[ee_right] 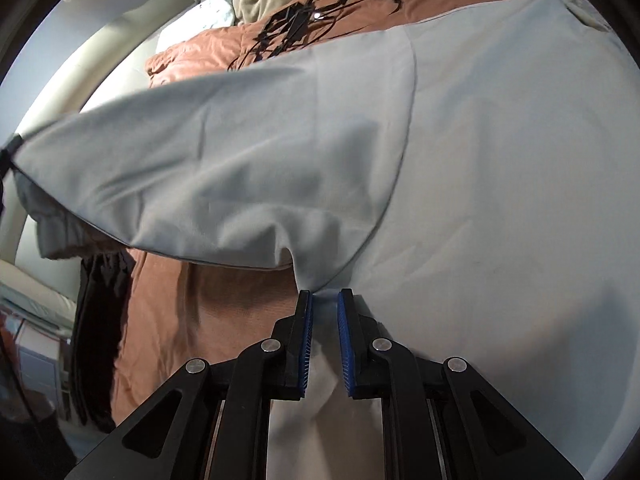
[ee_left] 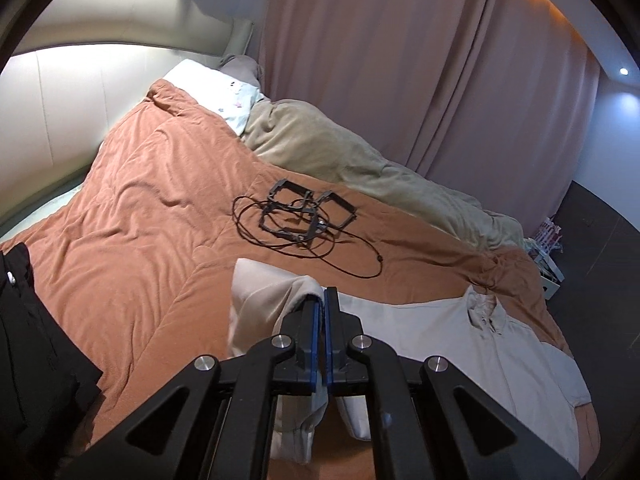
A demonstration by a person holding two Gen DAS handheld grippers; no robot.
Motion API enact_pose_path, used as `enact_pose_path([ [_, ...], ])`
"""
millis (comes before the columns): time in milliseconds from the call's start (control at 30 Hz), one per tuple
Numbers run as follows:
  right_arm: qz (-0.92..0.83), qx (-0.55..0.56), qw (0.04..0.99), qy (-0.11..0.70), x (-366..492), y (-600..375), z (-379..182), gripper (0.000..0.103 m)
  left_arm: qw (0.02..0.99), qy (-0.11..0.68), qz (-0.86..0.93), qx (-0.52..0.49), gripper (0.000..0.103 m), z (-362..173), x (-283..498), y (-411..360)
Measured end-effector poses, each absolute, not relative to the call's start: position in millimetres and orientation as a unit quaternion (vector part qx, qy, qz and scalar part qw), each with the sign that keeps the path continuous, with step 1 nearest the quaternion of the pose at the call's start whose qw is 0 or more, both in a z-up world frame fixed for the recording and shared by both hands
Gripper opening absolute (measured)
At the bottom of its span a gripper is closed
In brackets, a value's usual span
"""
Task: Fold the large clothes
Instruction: 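Lift the sleeve with the left tool and lay it across the jacket body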
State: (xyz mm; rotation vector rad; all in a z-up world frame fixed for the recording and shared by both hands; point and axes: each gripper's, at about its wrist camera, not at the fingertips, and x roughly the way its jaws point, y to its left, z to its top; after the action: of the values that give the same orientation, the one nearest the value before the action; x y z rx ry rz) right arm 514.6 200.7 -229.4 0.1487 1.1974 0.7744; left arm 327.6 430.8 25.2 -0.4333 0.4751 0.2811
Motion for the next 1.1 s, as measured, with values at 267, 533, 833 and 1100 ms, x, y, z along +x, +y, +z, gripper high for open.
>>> enact_pose_path([
  [267,0.357,0.074,0.765,0.531,501.3,158.8,-196.3,0.058,0.954,0.225,0.083,-0.180,0.005,62.9,343.4,368.4],
  [533,0.320,0.106,0.803,0.492,482.0,50.1,-158.0,0.058,0.959,0.236,0.041,-0.151,0.005,77.6,371.2,297.7],
  [833,0.259,0.148,0.826,0.478,466.2,-66.2,-153.4,0.058,0.956,0.269,-0.019,-0.118,0.005,74.9,409.3,208.7],
  [1100,0.222,0.181,0.835,0.470,450.2,-128.7,-162.9,0.058,0.943,0.320,-0.063,-0.070,0.005,48.7,440.0,116.6],
])
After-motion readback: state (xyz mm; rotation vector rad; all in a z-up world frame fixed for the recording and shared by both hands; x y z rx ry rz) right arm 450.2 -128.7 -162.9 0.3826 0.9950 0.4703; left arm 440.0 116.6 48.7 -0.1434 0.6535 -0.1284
